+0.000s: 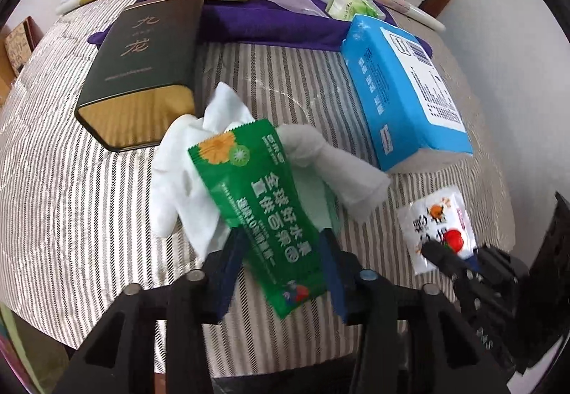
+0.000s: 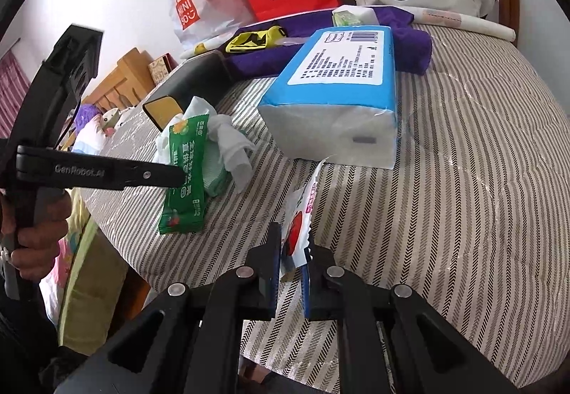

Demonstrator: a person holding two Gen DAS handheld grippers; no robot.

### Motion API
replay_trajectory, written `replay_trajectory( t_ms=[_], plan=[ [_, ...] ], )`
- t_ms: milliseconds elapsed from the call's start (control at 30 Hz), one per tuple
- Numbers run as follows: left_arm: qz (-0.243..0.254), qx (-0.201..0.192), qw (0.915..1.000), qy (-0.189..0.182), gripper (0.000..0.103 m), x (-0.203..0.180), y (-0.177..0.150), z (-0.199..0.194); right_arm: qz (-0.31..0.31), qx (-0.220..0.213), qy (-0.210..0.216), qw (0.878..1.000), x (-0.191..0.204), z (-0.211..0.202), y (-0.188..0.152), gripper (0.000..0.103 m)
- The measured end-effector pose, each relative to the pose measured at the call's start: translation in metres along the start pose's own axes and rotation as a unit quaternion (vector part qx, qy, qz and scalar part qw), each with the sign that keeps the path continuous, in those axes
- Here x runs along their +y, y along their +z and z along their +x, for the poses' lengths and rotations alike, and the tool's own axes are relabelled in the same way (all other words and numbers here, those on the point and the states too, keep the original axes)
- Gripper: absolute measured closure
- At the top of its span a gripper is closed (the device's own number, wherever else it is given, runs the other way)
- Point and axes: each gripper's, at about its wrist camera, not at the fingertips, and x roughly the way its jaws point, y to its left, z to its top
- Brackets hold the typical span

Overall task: Organize soft objects
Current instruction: 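Lift and carry the green packet with the left tool and orange-slice packet with the right tool toward the towel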

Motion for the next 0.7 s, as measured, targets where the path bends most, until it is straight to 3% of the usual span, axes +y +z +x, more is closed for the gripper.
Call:
replay_trajectory(
  t_ms=[133, 433, 500, 700],
  plan=[
    [0.004, 0.000, 0.9984, 0.057, 0.053, -0.010, 0.001, 0.011, -0.002, 0.003, 0.002, 1.000, 0.002, 0.002, -0.001, 0.093],
    [-0.014, -0.003, 0.9974, 0.070, 0.049, -0.018, 0.012, 0.025, -0.002, 0.012, 0.004, 1.000, 0.000, 0.007, -0.003, 0.092],
    [-0.011, -0.017, 0.9972, 0.072, 0.056, -0.019, 0.009, 0.023, -0.002, 0.014, 0.001, 1.000, 0.001, 0.008, -0.003, 0.092],
    [-0.013, -0.024, 0.9985, 0.047, 0.056, -0.003, -0.004, 0.013, -0.001, 0.013, -0.006, 1.000, 0.000, 0.006, -0.004, 0.091]
  ],
)
